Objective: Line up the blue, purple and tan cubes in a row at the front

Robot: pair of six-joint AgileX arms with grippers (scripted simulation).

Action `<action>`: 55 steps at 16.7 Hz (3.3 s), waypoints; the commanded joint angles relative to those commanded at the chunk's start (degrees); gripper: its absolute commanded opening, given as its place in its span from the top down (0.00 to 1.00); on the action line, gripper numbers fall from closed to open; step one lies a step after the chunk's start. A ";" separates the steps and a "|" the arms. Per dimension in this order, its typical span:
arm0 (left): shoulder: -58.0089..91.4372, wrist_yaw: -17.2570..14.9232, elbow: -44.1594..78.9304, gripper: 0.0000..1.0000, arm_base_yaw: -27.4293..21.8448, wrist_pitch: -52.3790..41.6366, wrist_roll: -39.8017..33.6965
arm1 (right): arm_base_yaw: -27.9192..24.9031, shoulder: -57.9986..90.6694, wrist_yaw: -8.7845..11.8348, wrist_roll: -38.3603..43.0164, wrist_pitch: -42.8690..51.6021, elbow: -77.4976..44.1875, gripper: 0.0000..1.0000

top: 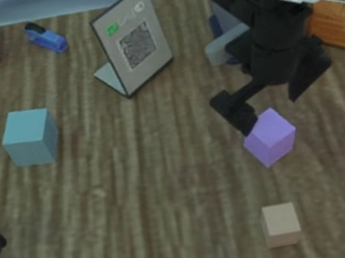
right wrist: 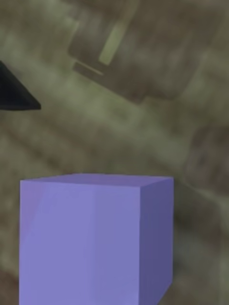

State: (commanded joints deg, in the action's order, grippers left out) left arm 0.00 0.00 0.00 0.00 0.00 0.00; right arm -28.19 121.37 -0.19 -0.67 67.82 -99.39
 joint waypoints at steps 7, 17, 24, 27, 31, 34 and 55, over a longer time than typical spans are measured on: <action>0.00 0.00 0.00 0.00 0.00 0.00 0.00 | 0.18 4.03 0.02 0.09 -11.97 7.67 0.00; 0.00 0.00 0.00 0.00 0.00 0.00 0.00 | 0.18 6.30 0.00 0.10 -17.53 11.41 0.23; 0.00 0.00 0.00 0.00 0.00 0.00 0.00 | 0.18 6.30 0.00 0.10 -17.53 11.41 0.75; 0.00 0.00 0.00 0.00 0.00 0.00 0.00 | 0.18 6.30 0.00 0.10 -17.53 11.41 0.98; 0.00 0.00 0.00 0.00 0.00 0.00 0.00 | 0.18 6.30 0.00 0.10 -17.53 11.41 1.00; 0.00 0.00 0.00 0.00 0.00 0.00 0.00 | 0.18 6.30 0.00 0.10 -17.53 11.41 1.00; 0.00 0.00 0.00 0.00 0.00 0.00 0.00 | -3.44 -0.28 -0.02 6.53 -3.21 3.03 1.00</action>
State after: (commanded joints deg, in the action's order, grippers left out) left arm 0.00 0.00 0.00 0.00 0.00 0.00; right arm -31.63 121.10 -0.21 5.87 64.61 -96.35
